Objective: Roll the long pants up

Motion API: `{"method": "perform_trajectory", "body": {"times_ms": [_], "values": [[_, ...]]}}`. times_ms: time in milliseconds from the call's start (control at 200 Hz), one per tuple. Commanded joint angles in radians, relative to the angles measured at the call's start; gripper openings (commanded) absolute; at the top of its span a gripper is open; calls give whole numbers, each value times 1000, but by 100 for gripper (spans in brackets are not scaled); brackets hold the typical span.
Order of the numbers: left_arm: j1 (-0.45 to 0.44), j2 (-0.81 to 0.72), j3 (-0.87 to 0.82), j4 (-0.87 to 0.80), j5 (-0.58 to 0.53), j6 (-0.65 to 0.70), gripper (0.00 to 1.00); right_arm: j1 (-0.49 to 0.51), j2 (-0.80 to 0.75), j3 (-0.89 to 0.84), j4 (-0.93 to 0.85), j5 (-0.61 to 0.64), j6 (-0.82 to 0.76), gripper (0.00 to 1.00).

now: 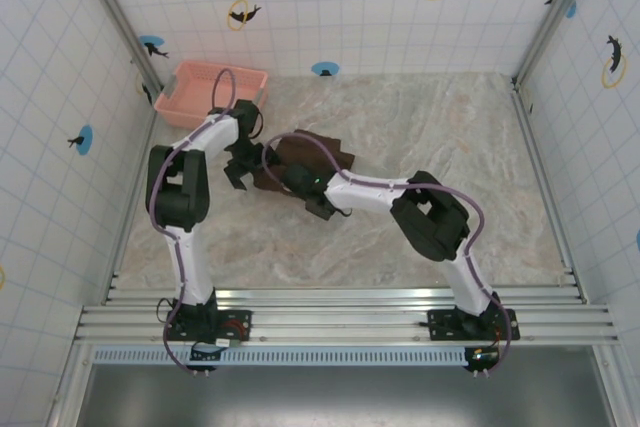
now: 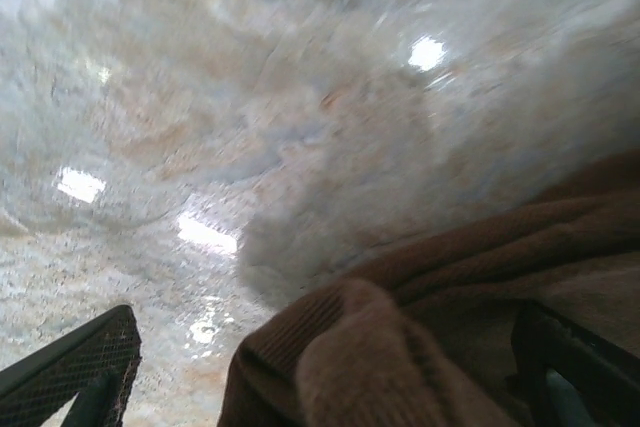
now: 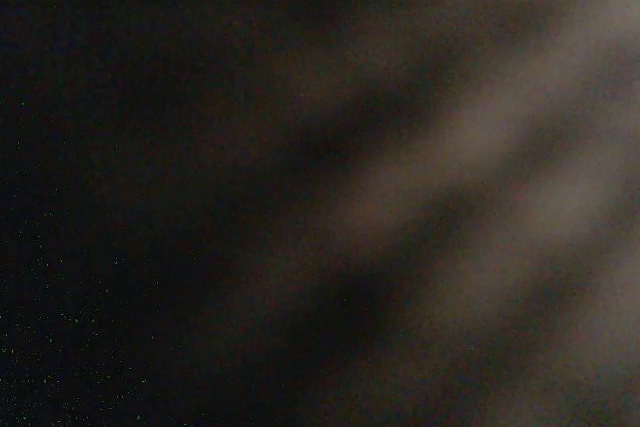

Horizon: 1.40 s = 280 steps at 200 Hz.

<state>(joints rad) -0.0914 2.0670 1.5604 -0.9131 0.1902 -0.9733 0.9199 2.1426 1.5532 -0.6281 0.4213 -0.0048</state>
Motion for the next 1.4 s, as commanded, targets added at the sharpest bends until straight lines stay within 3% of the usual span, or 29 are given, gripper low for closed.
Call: {"method": "perform_trajectory", "body": {"times_ms": [0, 200, 330, 445, 590, 791, 911, 1186, 1396], "values": [[22, -95, -25, 39, -41, 41, 97, -81, 52, -7, -139, -240, -21, 0], [32, -212, -118, 219, -38, -15, 97, -127, 65, -13, -177, -308, -35, 0], [87, -285, -202, 375, -14, -72, 97, -124, 59, -26, -188, -302, -38, 0], [112, -306, -186, 428, 25, -45, 97, -125, 64, -25, -205, -285, -34, 0], [107, -323, -235, 559, 154, -58, 97, -126, 69, -28, -208, -280, -24, 0], [110, -376, -489, 937, 325, -226, 97, -128, 79, -26, -208, -298, 5, 0], [109, -386, -578, 1060, 372, -316, 97, -128, 81, -27, -206, -301, 13, 0], [98, -462, -669, 1021, 366, -325, 97, -128, 83, -30, -204, -311, 25, 0], [52, -422, -640, 964, 338, -323, 97, -121, 94, -14, -208, -307, 26, 0]]}}
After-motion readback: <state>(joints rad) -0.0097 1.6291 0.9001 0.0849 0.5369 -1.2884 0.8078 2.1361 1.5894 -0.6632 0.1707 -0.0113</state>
